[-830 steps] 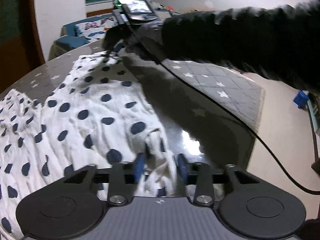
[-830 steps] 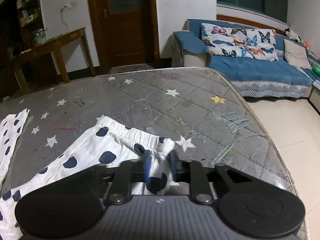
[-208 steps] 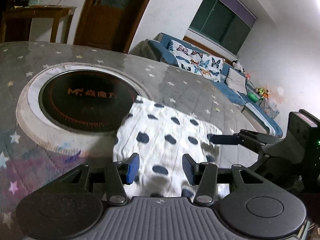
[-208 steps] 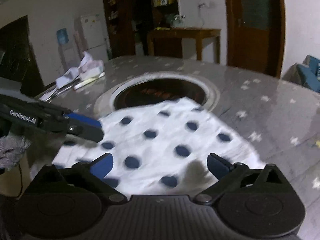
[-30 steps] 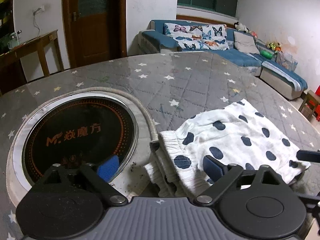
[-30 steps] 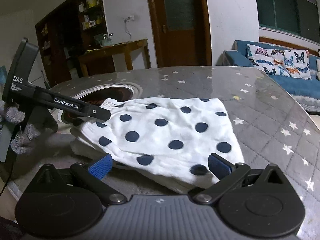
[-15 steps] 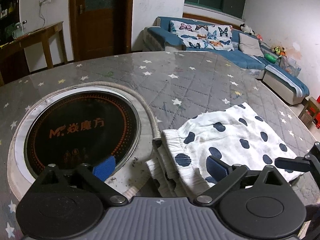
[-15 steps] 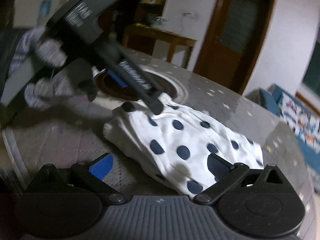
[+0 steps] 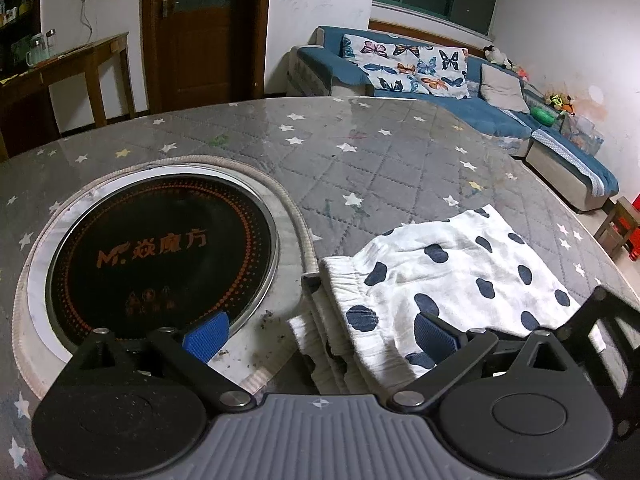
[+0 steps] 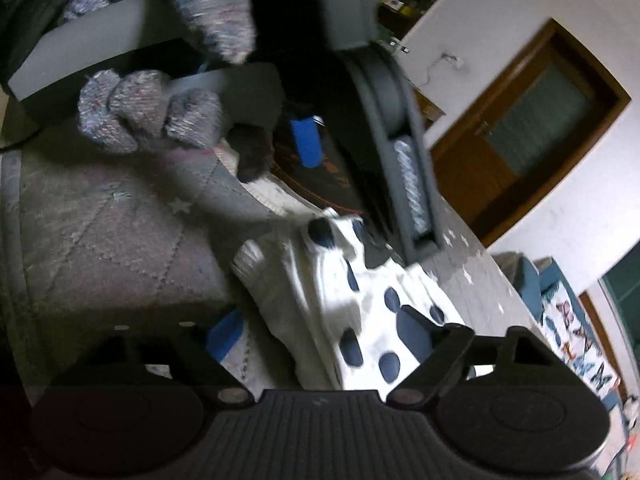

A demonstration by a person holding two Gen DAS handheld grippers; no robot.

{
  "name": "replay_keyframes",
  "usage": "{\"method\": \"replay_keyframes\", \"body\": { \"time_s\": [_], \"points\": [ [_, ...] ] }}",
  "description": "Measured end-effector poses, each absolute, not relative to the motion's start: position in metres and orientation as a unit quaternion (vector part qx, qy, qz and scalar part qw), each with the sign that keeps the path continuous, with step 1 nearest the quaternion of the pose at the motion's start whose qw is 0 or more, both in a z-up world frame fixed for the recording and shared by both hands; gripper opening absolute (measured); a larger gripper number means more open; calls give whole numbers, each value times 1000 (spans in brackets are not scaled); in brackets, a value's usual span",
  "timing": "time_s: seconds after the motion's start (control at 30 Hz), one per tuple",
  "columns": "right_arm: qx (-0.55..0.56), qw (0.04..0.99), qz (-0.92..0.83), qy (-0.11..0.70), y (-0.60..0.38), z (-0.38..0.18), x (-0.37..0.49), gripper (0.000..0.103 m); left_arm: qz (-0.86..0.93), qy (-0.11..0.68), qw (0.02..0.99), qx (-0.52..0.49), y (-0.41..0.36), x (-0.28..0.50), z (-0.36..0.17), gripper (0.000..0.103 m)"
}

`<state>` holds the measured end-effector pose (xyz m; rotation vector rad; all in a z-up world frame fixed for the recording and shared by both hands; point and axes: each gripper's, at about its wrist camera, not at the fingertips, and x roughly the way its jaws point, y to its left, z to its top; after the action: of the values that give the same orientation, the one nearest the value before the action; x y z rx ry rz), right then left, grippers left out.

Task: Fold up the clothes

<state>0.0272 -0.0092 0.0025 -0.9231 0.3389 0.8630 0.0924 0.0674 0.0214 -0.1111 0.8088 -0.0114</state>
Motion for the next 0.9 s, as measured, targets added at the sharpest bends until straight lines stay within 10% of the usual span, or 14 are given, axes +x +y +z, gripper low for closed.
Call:
{"method": "replay_keyframes", "body": {
  "time_s": [0.47,0.9],
  "points": [
    [-453,770,426,145,3,-2,20,42,-10,406,905,-129,85,97,25,101],
    [-341,818,430,170,-20,27,37,28,-34,428,856,-287,111,98,11,101]
  ]
}}
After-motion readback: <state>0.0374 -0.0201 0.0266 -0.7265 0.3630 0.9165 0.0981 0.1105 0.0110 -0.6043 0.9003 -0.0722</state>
